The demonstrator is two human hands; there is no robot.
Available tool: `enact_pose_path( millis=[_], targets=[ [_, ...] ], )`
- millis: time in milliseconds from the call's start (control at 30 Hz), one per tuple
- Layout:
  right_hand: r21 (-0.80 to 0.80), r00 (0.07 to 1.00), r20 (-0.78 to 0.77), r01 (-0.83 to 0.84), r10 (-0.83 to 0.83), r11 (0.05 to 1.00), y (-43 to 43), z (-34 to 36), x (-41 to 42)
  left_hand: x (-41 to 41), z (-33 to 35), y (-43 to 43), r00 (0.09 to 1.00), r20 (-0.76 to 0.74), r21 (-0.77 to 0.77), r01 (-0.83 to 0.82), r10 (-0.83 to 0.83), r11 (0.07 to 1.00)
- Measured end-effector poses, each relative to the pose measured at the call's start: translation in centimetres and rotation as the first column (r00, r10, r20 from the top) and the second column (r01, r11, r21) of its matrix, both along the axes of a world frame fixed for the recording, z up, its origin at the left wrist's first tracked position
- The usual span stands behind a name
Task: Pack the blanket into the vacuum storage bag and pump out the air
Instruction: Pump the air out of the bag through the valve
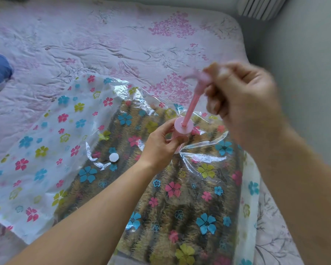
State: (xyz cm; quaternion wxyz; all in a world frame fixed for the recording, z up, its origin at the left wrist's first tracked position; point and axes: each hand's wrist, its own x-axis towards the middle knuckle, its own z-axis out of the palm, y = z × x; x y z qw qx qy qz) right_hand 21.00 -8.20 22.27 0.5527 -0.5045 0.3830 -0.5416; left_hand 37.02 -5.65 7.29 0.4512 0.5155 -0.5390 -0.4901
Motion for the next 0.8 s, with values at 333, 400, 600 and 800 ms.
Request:
enact_pose_path(
  millis=[333,400,600,800],
  targets=[
    [0.202,0.941,-0.335,0.032,0.038,0.979,0.4,-4.3,0.9,0.1,0.0,0.0,1.0,-0.004,-0.02,-0.019,0.019,1.0],
    [0.098,0.981,-0.193,0.011,0.008,0.995,0.0,-1.1,0.4,0.2,0.4,-0.1,1.0,0.013,-0.021,-0.006,0.006,1.0],
    [-0.044,0.997,-0.073,0.019,-0.023,0.999,0.0,0.6,0.0,0.0,0.5,0.0,1.0,0.019,-0.02,-0.006,0.006,1.0],
    [0.317,0.939,-0.34,0.065,0.049,0.946,0.8,-7.1,1.2,0.2,-0.1,0.3,1.0,0.003,-0.004,-0.021,0.021,1.0]
  ],
)
